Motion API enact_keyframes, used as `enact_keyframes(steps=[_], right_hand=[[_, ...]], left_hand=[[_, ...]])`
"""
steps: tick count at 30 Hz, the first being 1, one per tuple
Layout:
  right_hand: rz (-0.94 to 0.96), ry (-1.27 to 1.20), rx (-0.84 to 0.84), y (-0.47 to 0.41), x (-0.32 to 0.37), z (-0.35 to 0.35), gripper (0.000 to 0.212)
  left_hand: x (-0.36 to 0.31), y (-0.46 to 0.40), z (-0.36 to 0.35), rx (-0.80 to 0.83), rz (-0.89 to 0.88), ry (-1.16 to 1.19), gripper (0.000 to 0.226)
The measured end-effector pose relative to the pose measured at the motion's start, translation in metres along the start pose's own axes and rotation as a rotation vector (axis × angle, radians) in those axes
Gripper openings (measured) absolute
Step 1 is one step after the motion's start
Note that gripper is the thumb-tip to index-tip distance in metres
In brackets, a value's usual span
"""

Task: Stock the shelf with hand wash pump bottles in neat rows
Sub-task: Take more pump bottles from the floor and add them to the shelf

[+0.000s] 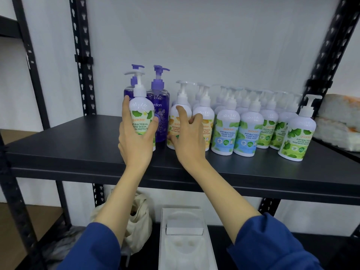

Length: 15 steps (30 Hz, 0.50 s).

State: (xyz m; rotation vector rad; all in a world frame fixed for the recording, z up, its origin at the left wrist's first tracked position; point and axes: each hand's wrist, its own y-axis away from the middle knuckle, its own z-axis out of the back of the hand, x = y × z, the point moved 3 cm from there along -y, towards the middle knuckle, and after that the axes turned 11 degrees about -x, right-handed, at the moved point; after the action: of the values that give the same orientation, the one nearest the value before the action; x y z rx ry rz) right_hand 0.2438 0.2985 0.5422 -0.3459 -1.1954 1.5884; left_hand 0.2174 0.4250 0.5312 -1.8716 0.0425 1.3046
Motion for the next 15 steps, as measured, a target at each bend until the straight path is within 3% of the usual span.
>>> enact_keyframes(steps=[15], right_hand=[[0.002, -0.002, -0.023, 0.0, 0.0, -0.0031, 0.076]], left_hand=[[0.0005, 0.0005, 0.0004, 0.015, 0.014, 0.005, 0.076]])
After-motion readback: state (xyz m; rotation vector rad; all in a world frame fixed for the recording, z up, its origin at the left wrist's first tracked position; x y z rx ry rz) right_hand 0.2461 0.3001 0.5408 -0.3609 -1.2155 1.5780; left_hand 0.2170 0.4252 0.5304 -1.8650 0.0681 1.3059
